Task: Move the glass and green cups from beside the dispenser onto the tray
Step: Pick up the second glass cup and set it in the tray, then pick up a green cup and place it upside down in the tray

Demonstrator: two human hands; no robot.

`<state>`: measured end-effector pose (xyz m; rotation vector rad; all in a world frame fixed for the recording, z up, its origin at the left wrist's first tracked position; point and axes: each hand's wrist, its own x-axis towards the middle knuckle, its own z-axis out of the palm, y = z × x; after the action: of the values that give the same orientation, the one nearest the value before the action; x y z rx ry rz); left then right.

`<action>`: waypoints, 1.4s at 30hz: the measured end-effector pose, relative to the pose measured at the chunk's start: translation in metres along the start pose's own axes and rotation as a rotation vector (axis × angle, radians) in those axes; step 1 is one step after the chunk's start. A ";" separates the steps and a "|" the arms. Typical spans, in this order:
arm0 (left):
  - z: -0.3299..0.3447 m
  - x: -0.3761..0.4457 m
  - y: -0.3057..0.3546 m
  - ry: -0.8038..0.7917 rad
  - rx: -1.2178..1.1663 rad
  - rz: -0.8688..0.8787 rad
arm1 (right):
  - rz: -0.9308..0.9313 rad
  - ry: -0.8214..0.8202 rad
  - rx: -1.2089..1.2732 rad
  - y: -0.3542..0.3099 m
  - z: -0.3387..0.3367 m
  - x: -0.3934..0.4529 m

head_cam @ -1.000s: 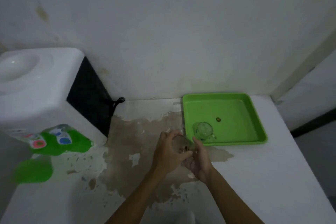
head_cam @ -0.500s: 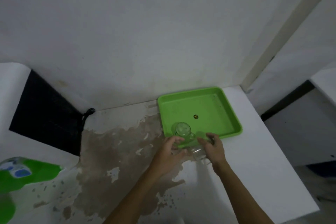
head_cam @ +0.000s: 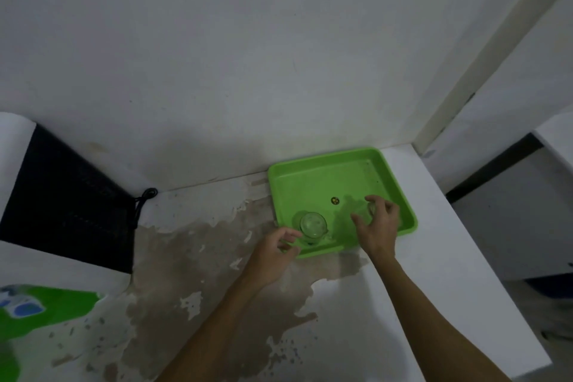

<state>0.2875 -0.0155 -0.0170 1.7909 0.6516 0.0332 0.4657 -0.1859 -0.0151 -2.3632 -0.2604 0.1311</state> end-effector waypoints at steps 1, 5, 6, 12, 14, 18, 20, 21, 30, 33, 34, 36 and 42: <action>-0.001 0.000 -0.002 0.004 0.000 -0.005 | -0.028 -0.002 -0.024 0.000 0.002 0.002; -0.003 0.001 -0.008 0.014 -0.005 -0.029 | -0.081 -0.064 -0.099 0.000 0.007 0.009; -0.004 0.000 -0.010 0.015 -0.002 -0.034 | -0.088 -0.083 -0.115 0.001 0.008 0.009; -0.007 -0.005 -0.017 0.018 0.014 -0.065 | -0.142 -0.144 -0.223 0.005 0.008 0.008; -0.007 -0.007 -0.017 0.016 -0.001 -0.067 | -0.156 -0.151 -0.261 0.003 0.006 0.010; -0.007 -0.012 -0.018 0.023 -0.038 -0.062 | -0.179 -0.083 -0.221 -0.007 0.002 0.004; -0.009 -0.016 -0.022 0.049 -0.047 -0.054 | -0.207 -0.001 -0.112 -0.014 0.001 -0.004; -0.011 -0.018 -0.024 0.064 -0.048 -0.056 | -0.211 0.024 -0.044 -0.018 0.000 -0.007; -0.042 -0.070 -0.054 0.274 -0.103 -0.133 | -0.280 -0.292 0.278 -0.075 0.032 -0.063; -0.065 -0.100 -0.071 0.351 -0.135 -0.175 | -0.343 -0.478 0.244 -0.093 0.055 -0.093; -0.072 -0.110 -0.077 0.379 -0.149 -0.187 | -0.359 -0.542 0.233 -0.100 0.063 -0.104; -0.089 -0.131 -0.091 0.460 -0.182 -0.206 | -0.400 -0.645 0.219 -0.117 0.081 -0.126; -0.135 -0.187 -0.117 0.732 -0.139 -0.284 | -0.466 -0.943 0.183 -0.164 0.126 -0.179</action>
<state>0.0348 0.0406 -0.0213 1.5145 1.3809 0.5463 0.2456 -0.0261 0.0117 -1.8395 -1.1680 0.9884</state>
